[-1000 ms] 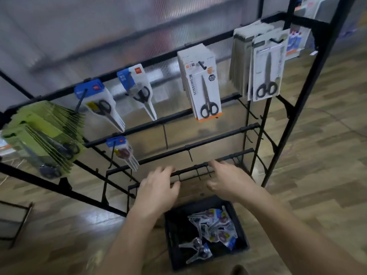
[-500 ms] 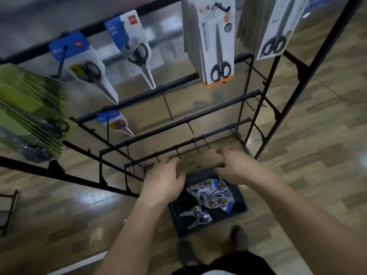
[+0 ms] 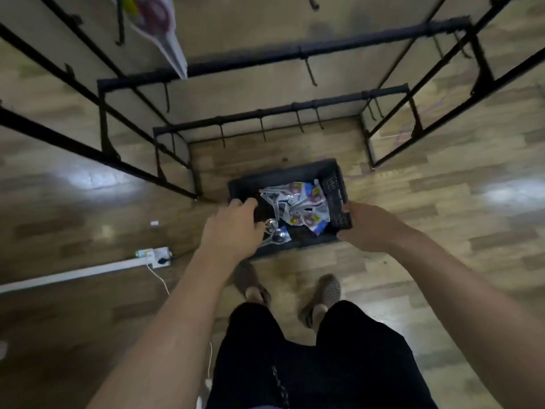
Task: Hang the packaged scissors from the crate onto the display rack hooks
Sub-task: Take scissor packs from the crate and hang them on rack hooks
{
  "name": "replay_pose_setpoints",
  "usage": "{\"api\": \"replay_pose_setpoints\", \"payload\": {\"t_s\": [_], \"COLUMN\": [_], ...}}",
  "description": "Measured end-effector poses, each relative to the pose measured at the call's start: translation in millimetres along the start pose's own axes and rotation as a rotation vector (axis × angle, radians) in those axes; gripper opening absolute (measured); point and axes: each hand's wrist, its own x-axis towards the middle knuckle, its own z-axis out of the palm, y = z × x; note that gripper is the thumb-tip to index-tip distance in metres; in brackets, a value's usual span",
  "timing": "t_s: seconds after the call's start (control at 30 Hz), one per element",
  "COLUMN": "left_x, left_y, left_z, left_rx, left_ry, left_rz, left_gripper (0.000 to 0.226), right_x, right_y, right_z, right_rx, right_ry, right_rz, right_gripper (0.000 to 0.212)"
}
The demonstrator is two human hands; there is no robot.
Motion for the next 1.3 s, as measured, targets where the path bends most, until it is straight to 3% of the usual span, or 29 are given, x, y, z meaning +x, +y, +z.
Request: {"api": "replay_pose_setpoints", "payload": {"t_s": [0.27, 0.37, 0.63, 0.8, 0.9, 0.93, 1.07, 1.23, 1.3], "left_x": [106, 156, 218, 224, 226, 228, 235, 247, 253], "left_y": [-41, -60, -104, -131, -133, -131, -128, -135, -129], "left_z": [221, 298, 370, 358, 358, 359, 362, 361, 360], "left_rx": [0.071, 0.142, 0.174, 0.116, 0.107, 0.109, 0.096, 0.094, 0.102], "left_ry": [-0.019, -0.051, -0.11, 0.042, 0.042, 0.026, -0.064, -0.178, -0.164], "left_rz": [-0.081, -0.039, 0.046, -0.042, -0.059, -0.049, -0.014, -0.057, -0.041], "left_gripper": [0.038, 0.044, 0.066, 0.053, 0.05, 0.049, 0.051, 0.053, 0.053], "right_x": [248, 362, 609, 648, 647, 647, 649, 645, 641], "right_y": [39, 48, 24, 22, 28, 29, 33, 36, 38], "right_z": [146, 212, 395, 439, 427, 423, 424, 424, 422], "right_rx": [-0.248, -0.316, -0.492, -0.345, -0.251, -0.225, -0.306, -0.435, -0.357], "right_ry": [-0.081, -0.17, -0.255, 0.004, -0.057, -0.101, -0.196, -0.17, -0.219], "right_rz": [-0.093, -0.142, -0.289, -0.236, -0.301, -0.327, -0.319, -0.323, -0.337], "right_gripper": [0.053, 0.038, 0.064, 0.055, 0.103, 0.109, 0.071, 0.064, 0.059]}}
